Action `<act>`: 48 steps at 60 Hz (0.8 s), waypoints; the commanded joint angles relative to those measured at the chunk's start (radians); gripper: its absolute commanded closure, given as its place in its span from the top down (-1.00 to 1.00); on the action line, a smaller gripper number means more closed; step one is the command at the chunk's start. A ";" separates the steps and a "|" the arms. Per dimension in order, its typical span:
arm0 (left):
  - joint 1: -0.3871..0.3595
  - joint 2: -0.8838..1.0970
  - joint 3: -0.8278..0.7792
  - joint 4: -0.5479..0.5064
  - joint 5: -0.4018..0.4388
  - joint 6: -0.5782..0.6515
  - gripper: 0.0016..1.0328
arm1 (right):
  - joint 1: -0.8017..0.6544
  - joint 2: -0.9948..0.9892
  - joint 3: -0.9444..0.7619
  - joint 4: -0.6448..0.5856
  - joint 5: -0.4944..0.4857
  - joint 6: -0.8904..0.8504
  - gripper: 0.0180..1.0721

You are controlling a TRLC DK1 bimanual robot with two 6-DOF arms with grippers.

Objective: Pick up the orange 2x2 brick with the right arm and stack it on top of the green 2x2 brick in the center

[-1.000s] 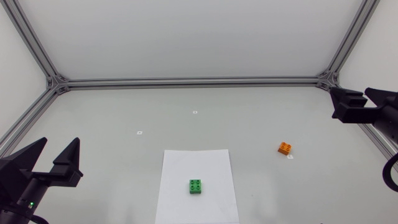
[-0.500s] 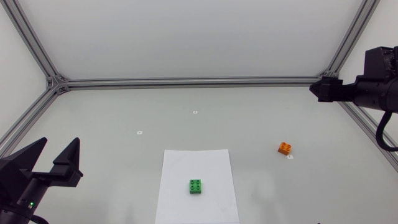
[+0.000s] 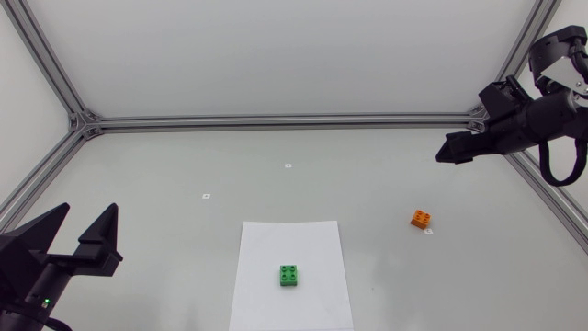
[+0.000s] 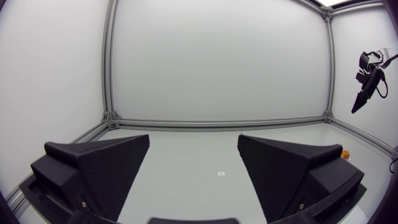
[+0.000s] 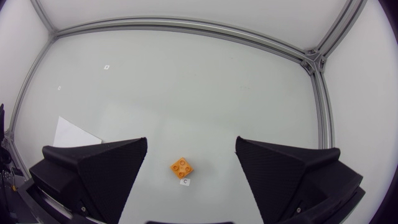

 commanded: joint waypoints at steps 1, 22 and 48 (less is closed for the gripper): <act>0.003 -0.008 -0.041 -0.015 0.004 0.013 0.92 | 0.014 0.071 0.064 -0.055 0.034 -0.146 0.92; 0.003 -0.008 -0.041 -0.013 0.004 0.013 0.92 | 0.063 0.278 0.182 -0.285 0.083 -0.444 0.92; 0.003 -0.008 -0.041 -0.015 0.004 0.013 0.92 | 0.071 0.366 0.062 -0.222 0.154 -0.729 0.91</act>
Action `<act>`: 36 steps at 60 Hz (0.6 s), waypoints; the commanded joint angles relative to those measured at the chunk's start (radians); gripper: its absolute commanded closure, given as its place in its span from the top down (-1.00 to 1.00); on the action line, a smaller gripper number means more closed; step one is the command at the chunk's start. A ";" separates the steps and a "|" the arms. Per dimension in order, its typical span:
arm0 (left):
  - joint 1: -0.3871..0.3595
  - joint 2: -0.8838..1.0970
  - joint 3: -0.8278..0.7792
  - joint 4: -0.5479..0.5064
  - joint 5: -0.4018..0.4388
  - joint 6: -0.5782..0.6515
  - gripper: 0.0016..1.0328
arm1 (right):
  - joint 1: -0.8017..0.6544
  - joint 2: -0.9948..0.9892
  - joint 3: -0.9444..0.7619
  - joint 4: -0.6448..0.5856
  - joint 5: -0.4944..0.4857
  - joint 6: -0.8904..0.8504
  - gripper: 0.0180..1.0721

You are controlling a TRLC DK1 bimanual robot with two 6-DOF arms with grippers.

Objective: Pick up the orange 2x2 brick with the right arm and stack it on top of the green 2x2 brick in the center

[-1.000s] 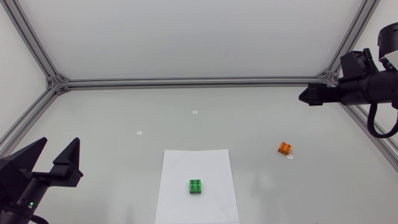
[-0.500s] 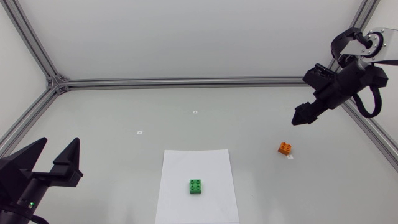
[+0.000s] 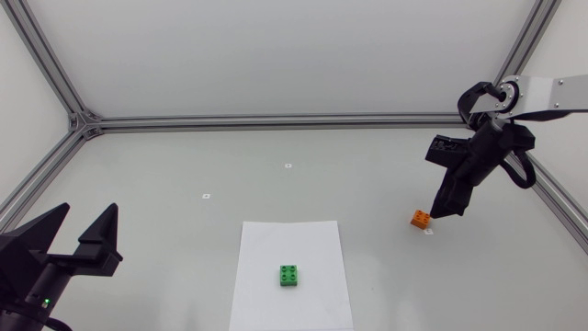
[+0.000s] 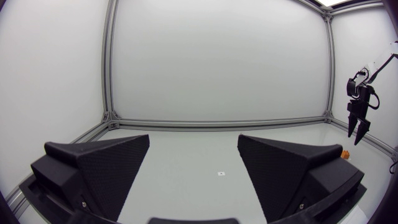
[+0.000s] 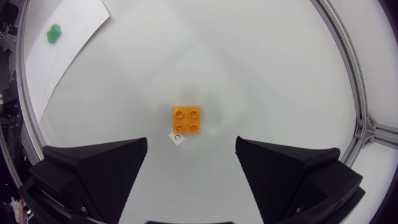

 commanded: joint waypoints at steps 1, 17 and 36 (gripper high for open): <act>0.002 -0.008 -0.041 -0.013 0.004 0.013 0.92 | 0.005 0.034 -0.038 0.018 0.008 -0.066 0.91; 0.002 -0.008 -0.041 -0.015 0.004 0.013 0.92 | 0.036 0.083 -0.079 0.095 0.027 -0.066 0.90; 0.002 -0.008 -0.041 -0.015 0.004 0.013 0.92 | 0.035 0.115 -0.087 0.147 0.027 -0.094 0.89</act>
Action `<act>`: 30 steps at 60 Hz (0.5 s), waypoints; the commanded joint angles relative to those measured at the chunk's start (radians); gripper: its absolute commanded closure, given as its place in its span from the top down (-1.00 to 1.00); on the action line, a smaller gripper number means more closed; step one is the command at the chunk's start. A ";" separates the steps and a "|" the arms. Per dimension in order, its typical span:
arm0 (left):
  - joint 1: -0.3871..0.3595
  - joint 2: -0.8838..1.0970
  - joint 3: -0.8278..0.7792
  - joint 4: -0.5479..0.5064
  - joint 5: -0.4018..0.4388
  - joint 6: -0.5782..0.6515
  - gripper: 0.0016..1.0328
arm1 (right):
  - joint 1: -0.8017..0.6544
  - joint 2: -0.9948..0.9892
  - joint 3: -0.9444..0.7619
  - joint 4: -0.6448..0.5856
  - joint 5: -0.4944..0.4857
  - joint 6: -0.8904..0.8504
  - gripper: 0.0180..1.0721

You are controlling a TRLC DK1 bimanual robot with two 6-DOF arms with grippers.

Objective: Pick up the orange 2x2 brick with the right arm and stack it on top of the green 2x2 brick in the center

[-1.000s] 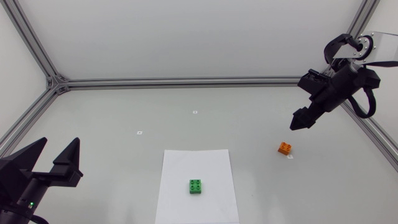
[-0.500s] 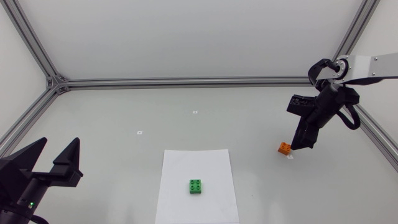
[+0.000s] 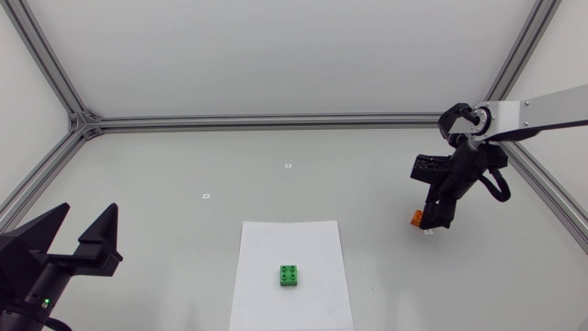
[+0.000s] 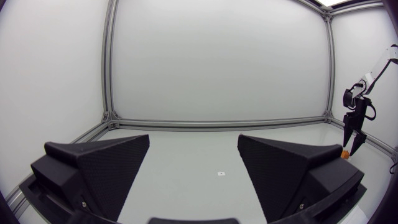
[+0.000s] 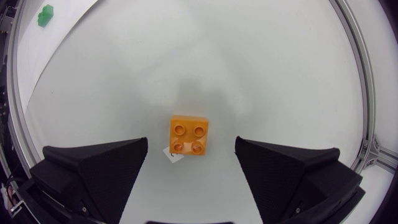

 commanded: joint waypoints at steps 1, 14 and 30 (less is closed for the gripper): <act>0.004 -0.008 -0.041 -0.013 0.004 0.013 0.92 | 0.000 0.028 -0.021 0.009 0.001 -0.041 0.88; 0.002 -0.008 -0.041 -0.015 0.004 0.013 0.92 | 0.000 0.056 -0.012 0.007 -0.002 -0.041 0.72; 0.002 -0.008 -0.041 -0.015 0.004 0.013 0.92 | 0.003 0.073 -0.009 0.007 -0.005 -0.039 0.71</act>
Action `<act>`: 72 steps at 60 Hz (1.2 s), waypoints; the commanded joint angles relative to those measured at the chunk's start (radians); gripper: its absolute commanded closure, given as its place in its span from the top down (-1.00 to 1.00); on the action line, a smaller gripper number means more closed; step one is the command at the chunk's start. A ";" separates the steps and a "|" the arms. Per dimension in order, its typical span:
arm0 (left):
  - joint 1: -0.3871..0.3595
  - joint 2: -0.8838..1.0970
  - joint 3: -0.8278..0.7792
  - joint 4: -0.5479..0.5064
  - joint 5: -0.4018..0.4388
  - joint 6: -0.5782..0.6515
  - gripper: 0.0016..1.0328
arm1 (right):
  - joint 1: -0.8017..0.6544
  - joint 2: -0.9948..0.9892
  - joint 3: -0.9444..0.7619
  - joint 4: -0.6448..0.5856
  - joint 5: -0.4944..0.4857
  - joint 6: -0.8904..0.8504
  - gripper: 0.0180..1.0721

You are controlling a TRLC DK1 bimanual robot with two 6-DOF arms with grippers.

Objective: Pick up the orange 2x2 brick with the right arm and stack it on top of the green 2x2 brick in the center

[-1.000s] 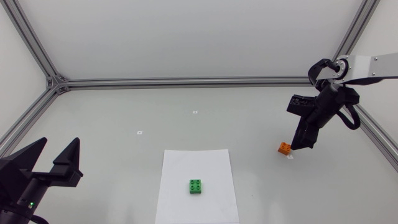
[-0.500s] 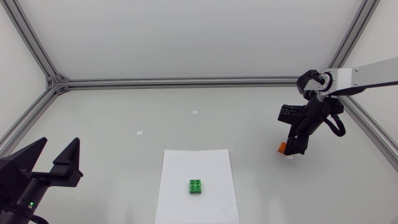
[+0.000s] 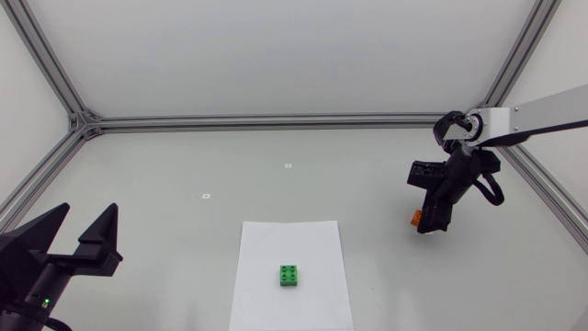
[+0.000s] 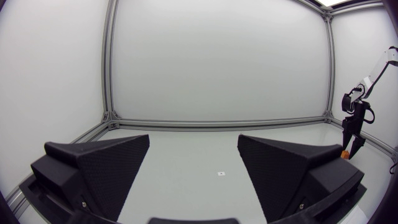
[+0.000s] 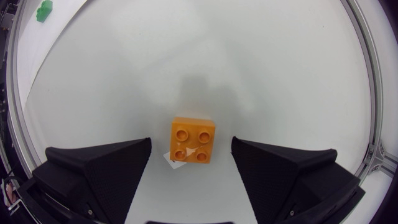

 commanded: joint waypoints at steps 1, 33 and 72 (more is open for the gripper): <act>0.002 -0.008 -0.041 -0.013 0.004 0.013 0.92 | 0.003 0.025 -0.009 -0.002 -0.004 -0.027 0.70; 0.002 -0.008 -0.041 -0.015 0.004 0.013 0.92 | 0.015 0.025 0.014 -0.009 -0.003 -0.021 0.47; 0.002 -0.008 -0.041 -0.015 0.004 0.013 0.92 | 0.026 0.042 0.045 -0.022 0.013 -0.009 0.29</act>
